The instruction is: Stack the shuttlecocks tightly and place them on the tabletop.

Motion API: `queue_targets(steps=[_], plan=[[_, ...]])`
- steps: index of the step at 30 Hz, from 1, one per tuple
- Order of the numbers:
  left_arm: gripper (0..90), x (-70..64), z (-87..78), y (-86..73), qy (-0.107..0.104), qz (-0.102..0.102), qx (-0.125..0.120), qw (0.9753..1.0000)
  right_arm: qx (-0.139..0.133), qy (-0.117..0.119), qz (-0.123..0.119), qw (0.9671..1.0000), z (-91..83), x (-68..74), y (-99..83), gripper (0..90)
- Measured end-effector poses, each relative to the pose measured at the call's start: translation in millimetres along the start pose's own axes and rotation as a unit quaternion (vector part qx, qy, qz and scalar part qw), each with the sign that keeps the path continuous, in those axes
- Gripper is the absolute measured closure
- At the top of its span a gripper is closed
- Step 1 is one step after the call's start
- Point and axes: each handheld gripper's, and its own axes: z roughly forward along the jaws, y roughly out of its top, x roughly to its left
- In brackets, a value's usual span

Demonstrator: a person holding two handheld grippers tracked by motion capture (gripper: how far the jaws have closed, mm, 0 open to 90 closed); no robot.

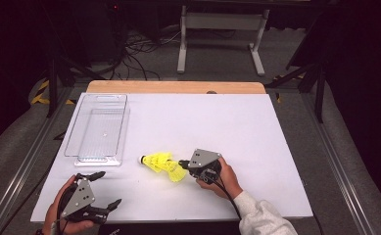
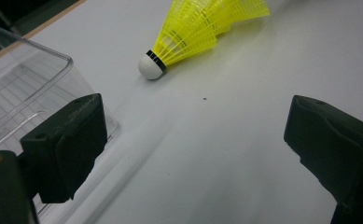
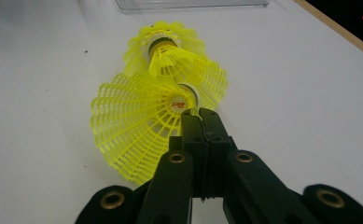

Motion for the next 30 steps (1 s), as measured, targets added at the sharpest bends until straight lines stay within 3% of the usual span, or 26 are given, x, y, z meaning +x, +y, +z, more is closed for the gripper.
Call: queue_targets(steps=[6, 18, 22, 23, 30], plan=[[7.1, -0.3, 0.8, -0.1, -0.002, 0.002, 0.003, 1.0000, 0.005, -0.015, 0.005, 0.9999, 7.7, -4.5, -0.2, 88.9], [7.2, -0.2, 1.1, -0.3, -0.002, 0.001, 0.004, 1.0000, 0.031, -0.050, 0.006, 0.9983, 25.3, -4.7, 0.6, 73.1], [7.2, -0.4, 1.2, -0.2, -0.003, 0.002, 0.004, 1.0000, 0.033, -0.052, 0.005, 0.9981, 24.9, -4.1, 0.8, 70.4], [7.2, -0.4, 1.3, -0.2, -0.003, 0.002, 0.004, 1.0000, 0.031, -0.056, 0.010, 0.9979, 23.9, -3.9, 1.1, 63.8], [7.2, -0.5, 0.6, 0.1, -0.001, 0.003, 0.002, 1.0000, 0.027, -0.058, 0.019, 0.9978, 16.2, -6.0, 1.8, 54.1]])
